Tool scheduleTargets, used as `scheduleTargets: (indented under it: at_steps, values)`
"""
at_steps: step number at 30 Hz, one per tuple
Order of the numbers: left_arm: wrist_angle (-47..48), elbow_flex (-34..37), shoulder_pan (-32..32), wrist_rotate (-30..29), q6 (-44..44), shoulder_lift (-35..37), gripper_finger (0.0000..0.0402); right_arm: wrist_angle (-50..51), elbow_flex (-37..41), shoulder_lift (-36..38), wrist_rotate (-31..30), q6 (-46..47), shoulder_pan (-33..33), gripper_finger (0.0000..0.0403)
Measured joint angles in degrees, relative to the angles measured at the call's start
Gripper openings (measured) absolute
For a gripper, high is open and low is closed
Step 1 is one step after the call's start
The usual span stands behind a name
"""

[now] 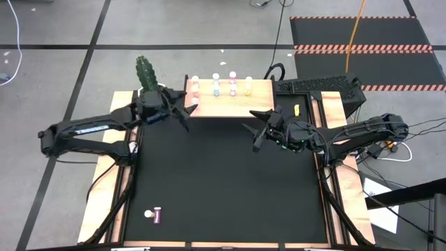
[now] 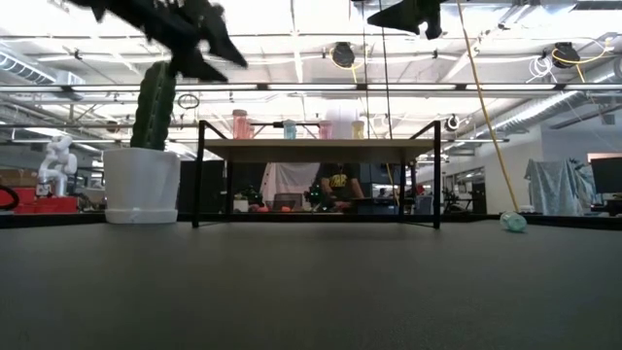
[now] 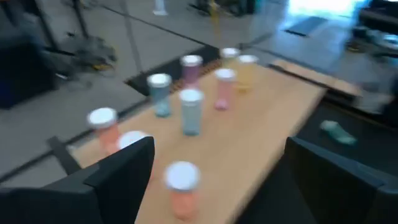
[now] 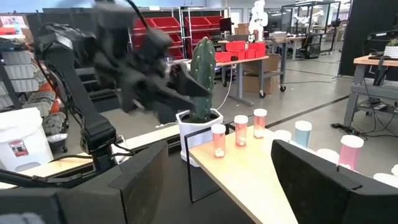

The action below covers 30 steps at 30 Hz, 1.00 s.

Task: Pick and place medicine bottles onto shelf by color
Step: Put the blue pill bottle aligned with the other blue pill bottles on the shelf

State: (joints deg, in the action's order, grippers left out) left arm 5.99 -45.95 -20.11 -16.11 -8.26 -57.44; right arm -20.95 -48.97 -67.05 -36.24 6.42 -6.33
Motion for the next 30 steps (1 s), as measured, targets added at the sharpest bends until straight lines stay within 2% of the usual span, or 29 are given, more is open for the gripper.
scheduleTargets:
  at_steps: [2, 6, 8, 12, 16, 19, 21, 25, 30]
  values:
    - [10.32, -4.73, 2.10, 2.72, -3.49, 2.02, 0.0361, -0.02, 0.00, 0.00, 0.02, 0.37, 0.00, 0.0283]
    - [32.68, -14.39, 7.50, 15.34, -11.40, 3.46, 0.0352, 0.26, 0.00, 0.00, 0.08, 3.04, 0.00, 0.0283]
    - [40.71, -17.17, 11.82, 18.95, -16.92, 3.53, 0.0345, 0.46, 0.00, 0.00, 0.27, 3.34, 0.29, 0.0283]
    - [47.78, -16.45, 22.60, 18.51, -29.17, 3.46, 0.0327, 1.41, 0.00, 0.00, 0.51, 3.41, 0.76, 0.0283]
    - [48.22, -11.67, 31.18, 15.56, -48.58, 2.27, 0.0306, 3.33, 0.01, 0.93, 0.46, 6.16, 0.74, 0.0283]
    - [45.72, -7.26, 35.60, 15.07, -63.57, 0.66, 0.0293, 9.21, 0.01, 3.07, 0.44, 15.60, 0.74, 0.0283]
    - [42.30, -4.56, 37.98, 15.25, -71.03, -0.90, 0.0286, 16.68, 0.00, 4.99, 0.54, 23.69, 0.74, 0.0283]
    - [34.69, -0.49, 40.85, 16.28, -79.65, -4.63, 0.0279, 38.01, 0.00, 9.07, 5.00, 40.36, 0.72, 0.0283]
    - [25.05, 0.74, 41.63, 16.71, -82.19, -8.93, 0.0278, 65.37, 0.00, 12.16, 12.40, 60.72, -0.13, 0.0276]
